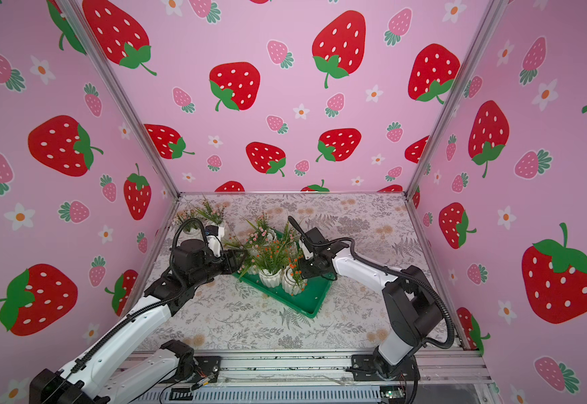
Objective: Put the potted gypsophila into the storage box
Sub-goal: Place the baby's breath potted plant at the storage box.
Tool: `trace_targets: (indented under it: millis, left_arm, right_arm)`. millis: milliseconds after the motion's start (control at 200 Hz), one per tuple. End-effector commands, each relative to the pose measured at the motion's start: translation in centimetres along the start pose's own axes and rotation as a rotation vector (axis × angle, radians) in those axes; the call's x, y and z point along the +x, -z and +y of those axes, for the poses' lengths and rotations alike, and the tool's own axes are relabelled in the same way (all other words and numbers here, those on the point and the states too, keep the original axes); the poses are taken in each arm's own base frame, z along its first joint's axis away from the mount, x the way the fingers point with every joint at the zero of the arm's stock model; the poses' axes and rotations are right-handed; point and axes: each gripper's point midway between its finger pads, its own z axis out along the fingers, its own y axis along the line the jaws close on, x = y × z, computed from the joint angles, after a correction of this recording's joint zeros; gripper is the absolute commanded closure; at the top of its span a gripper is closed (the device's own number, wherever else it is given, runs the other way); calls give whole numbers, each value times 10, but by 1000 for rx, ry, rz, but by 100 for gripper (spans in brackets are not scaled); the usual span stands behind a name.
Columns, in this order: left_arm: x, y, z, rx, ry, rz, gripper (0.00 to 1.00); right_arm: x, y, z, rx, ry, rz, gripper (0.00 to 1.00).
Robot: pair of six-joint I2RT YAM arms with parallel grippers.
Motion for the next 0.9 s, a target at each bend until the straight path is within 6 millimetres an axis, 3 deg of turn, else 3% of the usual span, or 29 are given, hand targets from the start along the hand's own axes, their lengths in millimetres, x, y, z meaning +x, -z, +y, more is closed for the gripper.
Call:
trace_targets:
  millis: [0, 120, 445, 675, 896]
  left_arm:
    - [0, 3, 2, -15, -7, -10, 50]
    - [0, 4, 0, 0, -19, -16, 50]
    - [1, 4, 3, -24, -20, 4, 50]
    - [2, 1, 7, -43, 3, 18, 50]
    - [0, 4, 16, -97, 21, -4, 50]
  right_arm:
    - [-14, -6, 16, -30, -5, -37, 100]
    - [-15, -7, 20, -38, 0, -32, 100]
    - [-5, -8, 33, -110, -2, 2, 78]
    - [6, 11, 24, -81, 32, -9, 60]
    - [9, 42, 9, -58, 41, -66, 54]
